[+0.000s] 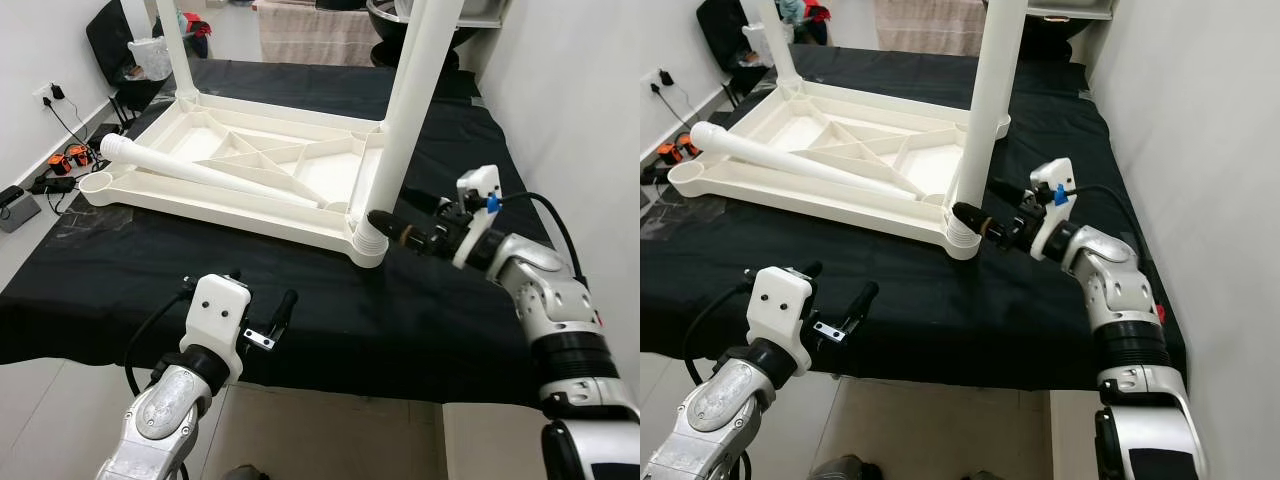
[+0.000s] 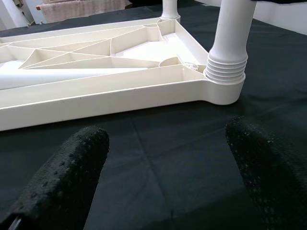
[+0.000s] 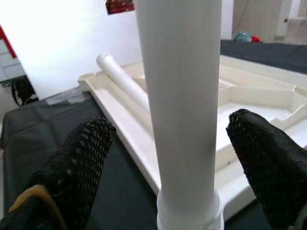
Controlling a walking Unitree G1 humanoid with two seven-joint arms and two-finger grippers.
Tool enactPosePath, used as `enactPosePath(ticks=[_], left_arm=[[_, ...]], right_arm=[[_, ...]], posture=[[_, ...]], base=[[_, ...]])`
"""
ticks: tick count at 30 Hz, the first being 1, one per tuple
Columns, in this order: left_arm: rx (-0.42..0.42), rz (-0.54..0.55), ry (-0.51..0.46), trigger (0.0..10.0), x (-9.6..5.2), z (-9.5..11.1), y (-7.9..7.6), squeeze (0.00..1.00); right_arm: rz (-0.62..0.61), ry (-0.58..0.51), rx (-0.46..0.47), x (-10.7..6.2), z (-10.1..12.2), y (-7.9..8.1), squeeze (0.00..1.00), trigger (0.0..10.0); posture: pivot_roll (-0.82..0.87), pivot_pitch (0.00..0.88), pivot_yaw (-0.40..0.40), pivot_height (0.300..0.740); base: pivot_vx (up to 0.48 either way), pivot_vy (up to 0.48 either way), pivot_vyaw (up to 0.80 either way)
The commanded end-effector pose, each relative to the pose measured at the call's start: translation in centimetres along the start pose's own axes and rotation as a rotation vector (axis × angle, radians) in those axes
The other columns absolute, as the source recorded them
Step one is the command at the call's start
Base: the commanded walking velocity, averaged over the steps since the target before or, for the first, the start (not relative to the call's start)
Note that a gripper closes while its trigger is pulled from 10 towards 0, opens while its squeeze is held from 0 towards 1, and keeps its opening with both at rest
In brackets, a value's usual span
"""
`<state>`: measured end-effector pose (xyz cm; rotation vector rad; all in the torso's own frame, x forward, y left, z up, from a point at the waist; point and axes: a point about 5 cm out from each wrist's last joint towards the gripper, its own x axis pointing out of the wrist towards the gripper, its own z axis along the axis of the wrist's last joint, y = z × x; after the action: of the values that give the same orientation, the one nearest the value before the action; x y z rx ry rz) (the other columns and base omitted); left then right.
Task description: Building children table
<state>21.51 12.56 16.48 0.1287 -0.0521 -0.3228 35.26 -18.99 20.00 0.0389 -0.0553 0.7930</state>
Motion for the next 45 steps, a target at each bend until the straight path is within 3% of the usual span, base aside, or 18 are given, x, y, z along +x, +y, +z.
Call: enactPosePath(ticks=[1, 14, 28, 45], left_arm=[[0.005, 0.005, 0.001, 10.0, -0.2, 0.1, 0.0, 0.0], [0.003, 0.001, -0.01, 10.0, 0.0, 0.5, 0.0, 0.0], [-0.003, -0.011, -0.011, 10.0, -0.1, 0.5, -0.4, 0.0], [-0.001, -0.01, -0.007, 10.0, -0.2, 0.5, -0.5, 0.0]], right_arm=[[-0.009, -0.011, 0.009, 0.0, -0.1, -0.1, 0.0, 10.0], [-0.017, -0.05, 0.029, 2.3, -0.1, 0.9, 0.0, 10.0], [-0.073, -0.093, 0.043, 4.3, 0.4, 0.9, 0.0, 10.0], [-0.07, -0.106, 0.011, 5.5, 0.7, 1.1, 0.0, 10.0]], posture=[[0.09, 0.096, -0.06, 0.74], [0.09, 0.101, -0.061, 0.74], [0.09, 0.105, -0.063, 0.74], [0.09, 0.099, -0.064, 0.74]], base=[[0.0, 0.0, 0.0], [0.0, 0.0, 0.0], [0.0, 0.0, 0.0], [0.0, 0.0, 0.0]])
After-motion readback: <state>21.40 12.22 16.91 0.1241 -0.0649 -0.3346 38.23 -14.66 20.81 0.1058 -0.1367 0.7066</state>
